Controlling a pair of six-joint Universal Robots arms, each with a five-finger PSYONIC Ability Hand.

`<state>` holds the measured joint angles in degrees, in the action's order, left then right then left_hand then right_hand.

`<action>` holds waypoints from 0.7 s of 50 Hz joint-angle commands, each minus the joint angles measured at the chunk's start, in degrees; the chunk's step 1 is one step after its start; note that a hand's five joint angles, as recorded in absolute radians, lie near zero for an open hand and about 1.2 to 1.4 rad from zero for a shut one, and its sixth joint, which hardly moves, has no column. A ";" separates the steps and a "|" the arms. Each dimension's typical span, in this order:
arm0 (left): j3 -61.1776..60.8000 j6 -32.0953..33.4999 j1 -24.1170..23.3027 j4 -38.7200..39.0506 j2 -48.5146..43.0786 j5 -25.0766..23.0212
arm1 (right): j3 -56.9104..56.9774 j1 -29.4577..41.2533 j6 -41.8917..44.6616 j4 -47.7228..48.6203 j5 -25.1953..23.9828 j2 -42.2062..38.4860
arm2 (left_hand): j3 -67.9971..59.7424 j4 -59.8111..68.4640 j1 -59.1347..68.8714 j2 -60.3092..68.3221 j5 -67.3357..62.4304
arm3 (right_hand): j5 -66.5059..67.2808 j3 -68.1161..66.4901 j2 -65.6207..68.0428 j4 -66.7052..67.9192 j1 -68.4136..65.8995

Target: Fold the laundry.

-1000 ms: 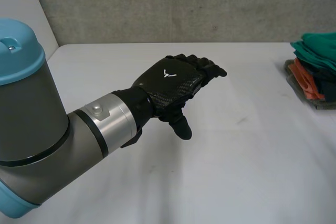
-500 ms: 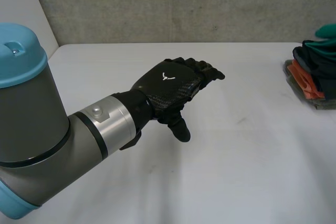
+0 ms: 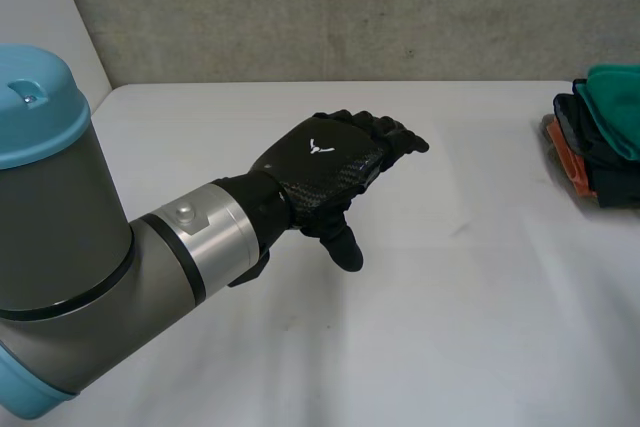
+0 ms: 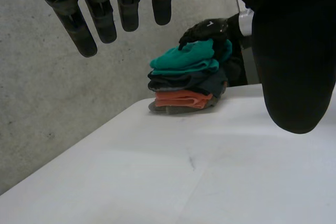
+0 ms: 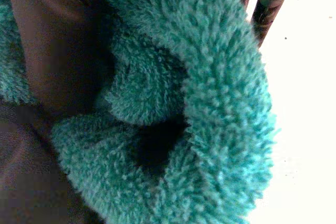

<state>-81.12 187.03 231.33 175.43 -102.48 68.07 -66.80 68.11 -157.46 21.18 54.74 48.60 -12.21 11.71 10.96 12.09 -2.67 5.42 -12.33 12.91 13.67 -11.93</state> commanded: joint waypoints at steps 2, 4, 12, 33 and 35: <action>0.00 0.00 0.09 0.00 0.17 0.13 | 0.53 -4.47 10.31 -15.80 5.01 7.03 | 1.33 -0.83 -0.08 -1.21 1.78 | -5.42 2.33 -2.91 -3.67 1.93; 0.09 0.00 0.09 0.00 0.17 0.13 | 0.80 -5.18 17.40 -19.31 10.52 8.43 | 1.33 -0.83 -0.08 -1.21 1.78 | -5.42 2.33 -2.91 -3.67 1.93; 0.26 0.00 0.26 0.00 0.79 0.22 | 2.99 -4.48 36.86 -16.18 29.63 12.22 | 1.33 -0.83 -0.08 -1.21 1.78 | -5.42 2.33 -2.91 -3.67 1.93; -1.67 -4.84 9.31 6.77 9.49 25.61 | -28.98 24.78 -8.47 4.05 14.96 40.69 | 2.00 -1.50 -0.75 -1.88 2.45 | -5.42 2.33 -2.91 -3.67 1.93; -2.72 -4.22 9.76 6.77 9.75 27.72 | -32.84 28.28 -9.88 4.05 15.48 40.52 | 2.00 -1.50 -0.75 -1.88 2.45 | -5.42 2.33 -2.91 -3.67 1.93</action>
<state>-80.88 182.19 236.91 180.00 -95.58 83.53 -82.88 85.17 -153.48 25.77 75.42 82.21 -12.20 11.58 10.96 11.89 -2.67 3.87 -12.34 12.91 13.67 -11.95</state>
